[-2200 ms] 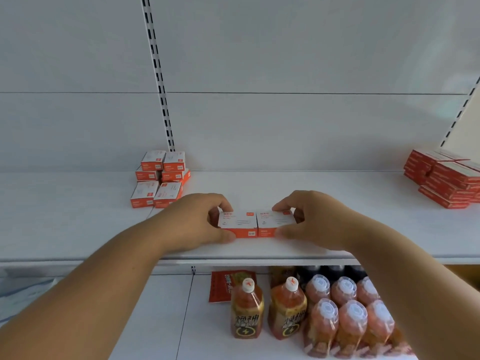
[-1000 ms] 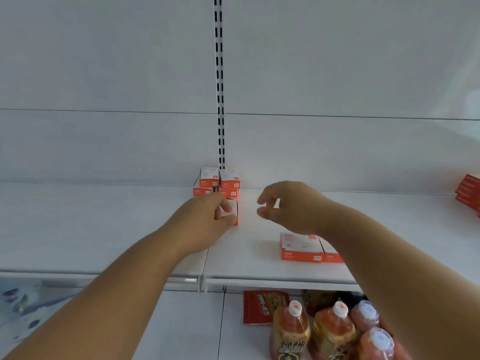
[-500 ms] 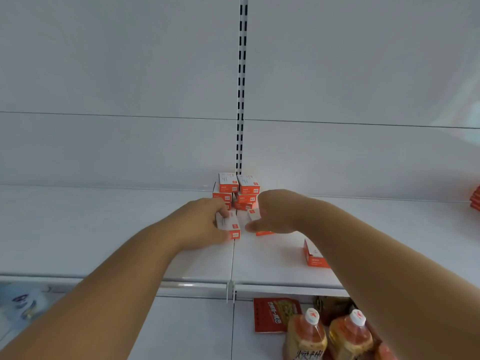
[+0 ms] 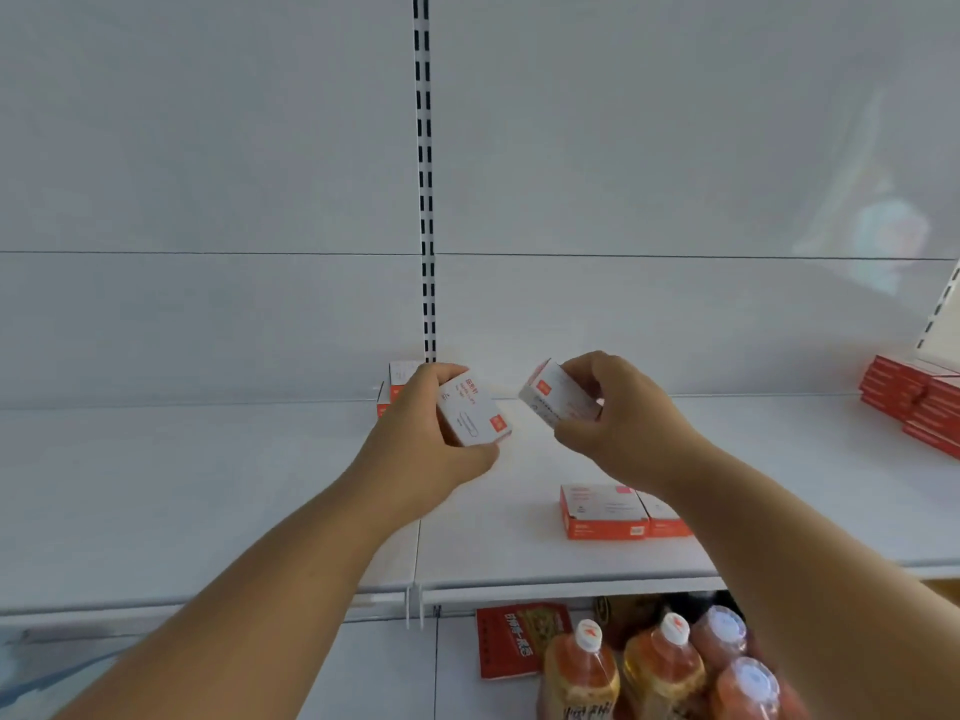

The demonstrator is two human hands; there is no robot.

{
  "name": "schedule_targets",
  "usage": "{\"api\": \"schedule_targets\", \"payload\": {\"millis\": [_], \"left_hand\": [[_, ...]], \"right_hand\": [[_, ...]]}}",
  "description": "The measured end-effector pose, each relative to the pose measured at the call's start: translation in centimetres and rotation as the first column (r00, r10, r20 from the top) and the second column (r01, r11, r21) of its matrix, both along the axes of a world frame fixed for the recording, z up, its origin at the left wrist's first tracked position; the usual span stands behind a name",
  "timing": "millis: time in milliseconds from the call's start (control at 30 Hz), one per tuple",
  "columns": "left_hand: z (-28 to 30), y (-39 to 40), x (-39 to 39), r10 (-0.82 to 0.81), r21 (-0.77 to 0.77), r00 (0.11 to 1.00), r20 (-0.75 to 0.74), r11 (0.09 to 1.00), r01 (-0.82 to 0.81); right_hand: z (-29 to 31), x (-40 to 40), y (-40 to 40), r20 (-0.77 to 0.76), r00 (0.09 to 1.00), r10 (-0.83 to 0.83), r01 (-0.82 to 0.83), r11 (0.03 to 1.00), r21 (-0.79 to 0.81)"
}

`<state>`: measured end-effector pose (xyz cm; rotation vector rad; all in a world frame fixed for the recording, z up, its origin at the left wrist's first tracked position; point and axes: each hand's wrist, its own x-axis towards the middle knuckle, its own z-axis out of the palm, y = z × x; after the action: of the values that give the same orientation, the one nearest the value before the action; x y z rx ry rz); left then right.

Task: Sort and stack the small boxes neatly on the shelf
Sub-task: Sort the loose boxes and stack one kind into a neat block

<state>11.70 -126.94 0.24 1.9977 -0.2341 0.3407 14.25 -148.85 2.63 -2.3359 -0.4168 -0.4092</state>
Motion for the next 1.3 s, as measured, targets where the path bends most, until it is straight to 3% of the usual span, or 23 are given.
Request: {"api": "schedule_targets", "payload": {"millis": [100,200,300,400,500,600,700,767,833,967,1133,1233,1300], "left_hand": [[0.5,-3.0,0.4,-0.063,-0.22,0.995,-0.073,0.974,0.045],[1.5,-5.8,1.0,-0.222,-0.468,0.953,-0.205,0.878,0.104],[1.9,-8.4,2.2,-0.26,-0.575,0.917,-0.301,0.817,0.043],[1.5,-10.3,3.4,-0.129,-0.44,0.931,-0.343,0.897,-0.038],[0.5,-11.0,4.2,0.074,-0.085,0.958,-0.278,0.991,-0.102],[-0.3,-10.8,4.1,0.222,0.279,0.954,-0.203,0.947,-0.162],[-0.6,-10.3,4.0,0.227,0.44,0.942,-0.246,0.892,-0.101],[-0.6,-10.0,3.9,0.215,0.54,0.947,-0.24,0.84,-0.054],[-0.6,-9.8,3.7,0.177,0.567,0.959,-0.221,0.824,-0.021],[-0.8,-9.9,3.2,0.036,0.486,0.972,-0.233,0.87,0.084],[-0.7,-10.0,2.8,0.012,0.49,0.973,-0.232,0.865,0.106],[-0.4,-8.7,1.7,-0.066,0.556,0.962,-0.265,0.805,0.208],[-0.1,-7.8,0.9,-0.126,0.638,0.958,-0.259,0.722,0.268]], "right_hand": [[0.1,-0.3,-2.3,-0.116,0.993,0.019,0.006,0.977,0.211],[0.3,-0.3,-4.7,-0.231,0.967,0.109,-0.013,0.924,0.381],[0.0,0.6,-7.1,-0.269,0.955,0.121,0.021,0.881,0.473],[-0.7,1.8,-8.8,-0.321,0.947,0.025,0.163,0.823,0.545],[-1.8,2.7,-9.8,-0.412,0.91,-0.051,0.282,0.805,0.521],[-3.0,3.2,-10.2,-0.362,0.9,-0.241,0.347,0.9,0.265],[-3.6,3.4,-10.4,-0.275,0.914,-0.297,0.289,0.955,-0.07],[-3.7,3.4,-10.5,-0.24,0.927,-0.286,0.222,0.939,-0.261],[-3.5,3.4,-10.7,-0.222,0.943,-0.249,0.171,0.932,-0.32],[-2.9,3.3,-10.5,-0.258,0.959,-0.118,0.048,0.964,-0.263],[-2.8,3.0,-10.1,-0.259,0.966,-0.017,-0.056,0.961,-0.272],[-2.2,2.4,-11.9,-0.222,0.975,0.031,-0.098,0.95,-0.297],[-1.6,1.7,-13.1,-0.298,0.945,0.134,-0.222,0.933,-0.284]]}}
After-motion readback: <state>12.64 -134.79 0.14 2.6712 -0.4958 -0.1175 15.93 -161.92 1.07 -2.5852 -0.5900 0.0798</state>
